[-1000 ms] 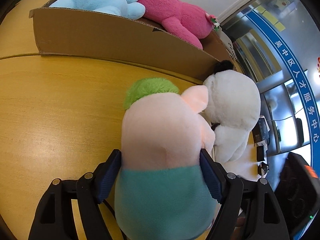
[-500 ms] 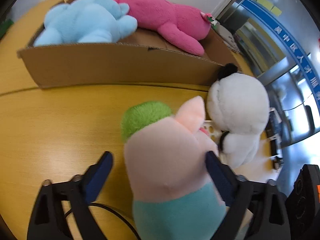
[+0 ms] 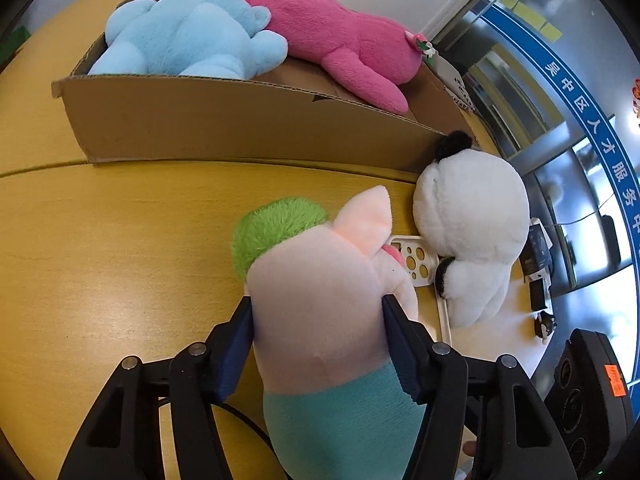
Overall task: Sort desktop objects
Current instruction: 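Lift the pink pig plush with both tools and carry it over the box, then lower the pig plush onto the pink bear and open both tools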
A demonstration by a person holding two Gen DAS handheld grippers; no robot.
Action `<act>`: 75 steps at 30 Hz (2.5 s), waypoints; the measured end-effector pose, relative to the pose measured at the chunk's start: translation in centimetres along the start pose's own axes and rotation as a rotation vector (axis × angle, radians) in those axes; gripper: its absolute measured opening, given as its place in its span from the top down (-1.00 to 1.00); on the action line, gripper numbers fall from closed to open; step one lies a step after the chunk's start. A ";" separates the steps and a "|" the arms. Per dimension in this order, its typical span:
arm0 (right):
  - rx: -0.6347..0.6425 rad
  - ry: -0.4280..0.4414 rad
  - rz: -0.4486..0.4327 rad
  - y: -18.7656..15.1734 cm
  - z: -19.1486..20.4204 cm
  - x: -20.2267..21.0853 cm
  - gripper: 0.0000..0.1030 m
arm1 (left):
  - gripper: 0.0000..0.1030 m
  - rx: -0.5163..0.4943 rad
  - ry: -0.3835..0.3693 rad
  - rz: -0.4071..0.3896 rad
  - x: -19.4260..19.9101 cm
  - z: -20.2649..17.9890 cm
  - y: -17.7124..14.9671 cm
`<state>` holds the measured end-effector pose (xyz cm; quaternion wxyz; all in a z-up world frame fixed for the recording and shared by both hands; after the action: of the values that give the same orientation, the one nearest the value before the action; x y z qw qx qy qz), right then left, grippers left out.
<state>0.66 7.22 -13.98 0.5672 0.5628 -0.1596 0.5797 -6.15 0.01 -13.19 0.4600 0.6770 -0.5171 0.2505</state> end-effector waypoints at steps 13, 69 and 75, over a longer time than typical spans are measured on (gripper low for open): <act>0.130 -0.055 -0.232 7.1 0.5 7.0 -0.28 | -0.19 -0.201 -0.041 -0.227 8.4 -7.4 8.7; -0.127 -0.177 -0.340 20.2 -12.7 3.8 -0.64 | -1.00 -0.241 0.415 -0.569 11.5 -3.6 12.9; -0.124 -0.277 -0.413 17.4 -12.0 7.4 -1.00 | -1.00 -0.212 0.522 -0.632 12.8 -5.1 7.8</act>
<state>-17.48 15.28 -3.75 0.6798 0.6216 -0.1527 0.3580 -8.35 -1.81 2.38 0.6968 0.6651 -0.1730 0.2054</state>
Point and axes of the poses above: each gripper's, at about its wrist camera, not at the fingertips, and x roughly against the way its jaws point, z to its left, y to its top, the point moved 5 cm from there along -x, roughly the way its jaws point, and after that the axes turned 2 degrees about -y, right-handed, at the moved point
